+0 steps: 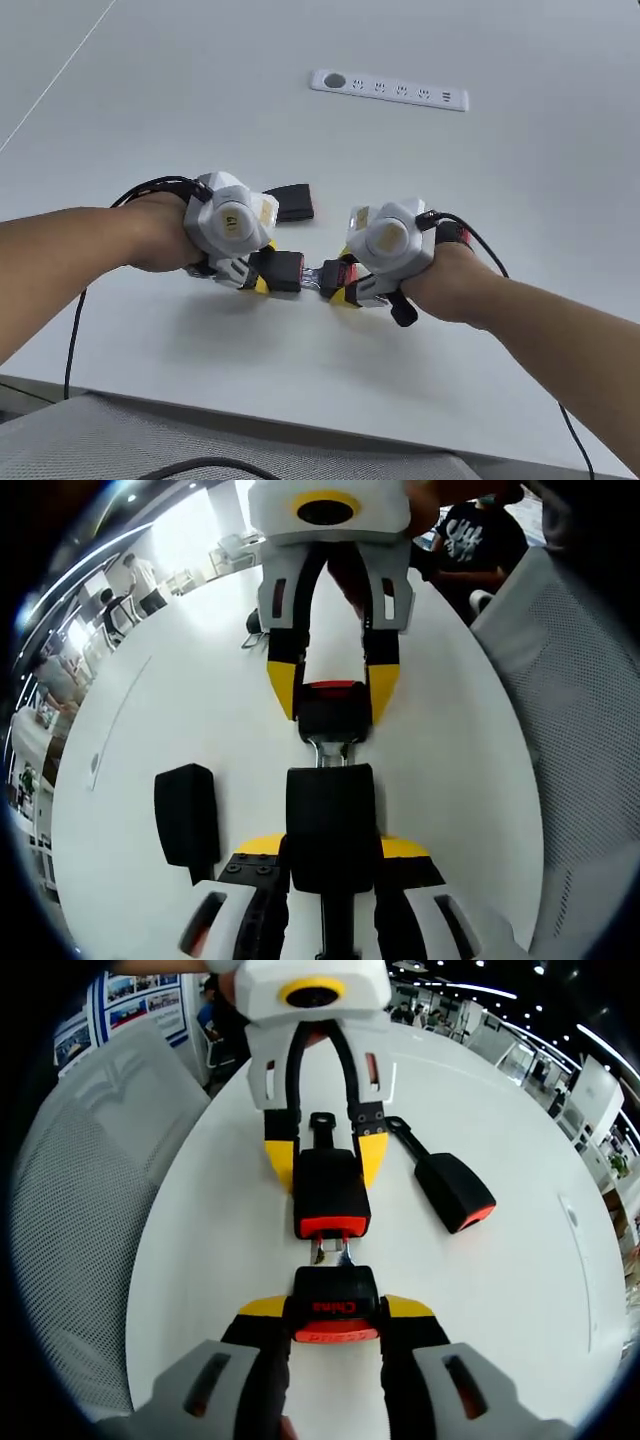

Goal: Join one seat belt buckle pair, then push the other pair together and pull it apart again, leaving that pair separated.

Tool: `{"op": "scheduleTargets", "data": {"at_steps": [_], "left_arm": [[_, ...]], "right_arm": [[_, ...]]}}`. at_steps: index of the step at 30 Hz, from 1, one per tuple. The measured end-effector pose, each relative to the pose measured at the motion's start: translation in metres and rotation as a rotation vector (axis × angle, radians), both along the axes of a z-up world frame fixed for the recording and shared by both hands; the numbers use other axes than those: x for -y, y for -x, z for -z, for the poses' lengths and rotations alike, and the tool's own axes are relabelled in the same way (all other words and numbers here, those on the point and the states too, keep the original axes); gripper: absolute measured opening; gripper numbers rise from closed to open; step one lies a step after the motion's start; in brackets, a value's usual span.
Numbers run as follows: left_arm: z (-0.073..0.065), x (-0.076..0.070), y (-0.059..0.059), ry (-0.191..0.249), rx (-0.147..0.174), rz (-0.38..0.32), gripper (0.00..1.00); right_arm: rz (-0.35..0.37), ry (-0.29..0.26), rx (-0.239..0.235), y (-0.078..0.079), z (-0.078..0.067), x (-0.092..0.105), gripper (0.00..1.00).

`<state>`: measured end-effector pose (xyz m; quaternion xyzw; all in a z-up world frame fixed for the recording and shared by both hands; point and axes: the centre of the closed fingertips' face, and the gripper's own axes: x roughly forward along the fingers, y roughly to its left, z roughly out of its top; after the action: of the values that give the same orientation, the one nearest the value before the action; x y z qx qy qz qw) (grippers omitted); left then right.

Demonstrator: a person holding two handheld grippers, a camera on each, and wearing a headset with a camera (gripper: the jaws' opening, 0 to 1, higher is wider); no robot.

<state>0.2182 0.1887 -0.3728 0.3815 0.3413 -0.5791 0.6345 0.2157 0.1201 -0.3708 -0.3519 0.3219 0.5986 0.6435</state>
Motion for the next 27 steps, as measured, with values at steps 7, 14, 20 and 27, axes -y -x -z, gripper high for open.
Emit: {"op": "scheduleTargets", "data": {"at_steps": [7,14,20,27], "left_arm": [[-0.001,0.001,0.002,0.001,-0.005,0.014,0.33],[-0.001,0.000,0.002,-0.005,-0.010,0.009,0.32],[-0.002,0.000,0.003,0.000,-0.010,0.007,0.32],[-0.002,0.000,0.003,-0.001,-0.012,0.018,0.32]], "right_arm": [[0.004,-0.010,-0.012,-0.001,0.000,0.001,0.34],[0.021,-0.019,-0.004,0.001,-0.001,-0.010,0.33],[0.042,-0.022,-0.001,0.001,-0.001,-0.016,0.33],[0.058,-0.023,-0.005,0.001,-0.001,-0.020,0.33]]}}
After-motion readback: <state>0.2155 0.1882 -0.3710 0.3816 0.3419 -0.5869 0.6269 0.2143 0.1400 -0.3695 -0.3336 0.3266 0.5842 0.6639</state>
